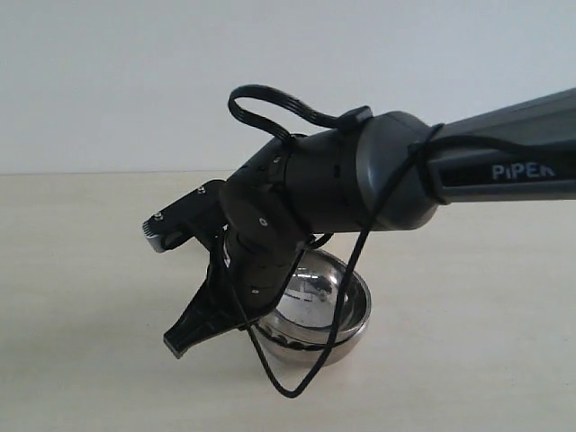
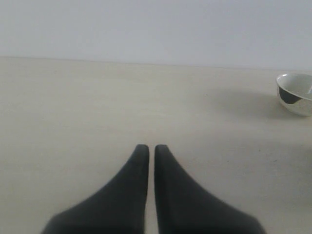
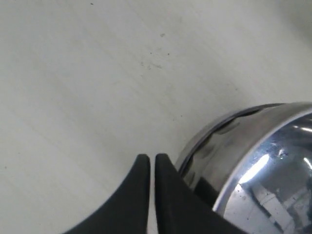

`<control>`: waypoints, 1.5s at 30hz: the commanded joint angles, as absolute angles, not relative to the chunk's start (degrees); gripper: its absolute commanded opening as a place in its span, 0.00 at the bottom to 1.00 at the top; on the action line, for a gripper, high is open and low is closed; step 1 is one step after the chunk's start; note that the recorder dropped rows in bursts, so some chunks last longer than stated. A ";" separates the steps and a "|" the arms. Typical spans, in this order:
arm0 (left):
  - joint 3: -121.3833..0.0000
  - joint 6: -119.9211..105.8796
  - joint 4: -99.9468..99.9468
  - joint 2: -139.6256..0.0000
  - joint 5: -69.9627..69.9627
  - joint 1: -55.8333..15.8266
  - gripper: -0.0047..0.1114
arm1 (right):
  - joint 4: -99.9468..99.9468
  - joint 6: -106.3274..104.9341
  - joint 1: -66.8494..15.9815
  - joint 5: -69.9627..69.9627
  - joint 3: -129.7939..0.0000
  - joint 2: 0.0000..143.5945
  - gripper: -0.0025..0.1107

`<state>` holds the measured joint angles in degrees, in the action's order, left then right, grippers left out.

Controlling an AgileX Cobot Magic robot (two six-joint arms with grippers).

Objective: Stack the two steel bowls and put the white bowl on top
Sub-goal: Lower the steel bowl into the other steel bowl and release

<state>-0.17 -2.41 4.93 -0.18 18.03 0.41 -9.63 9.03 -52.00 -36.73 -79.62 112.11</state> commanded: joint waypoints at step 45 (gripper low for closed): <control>0.00 -2.14 4.93 0.00 17.62 0.12 0.07 | -36.72 35.15 -48.12 -42.63 -80.64 104.65 0.36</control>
<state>-0.17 -2.41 4.93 -0.18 18.03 0.41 -35.20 32.24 -50.94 -41.70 -80.46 105.27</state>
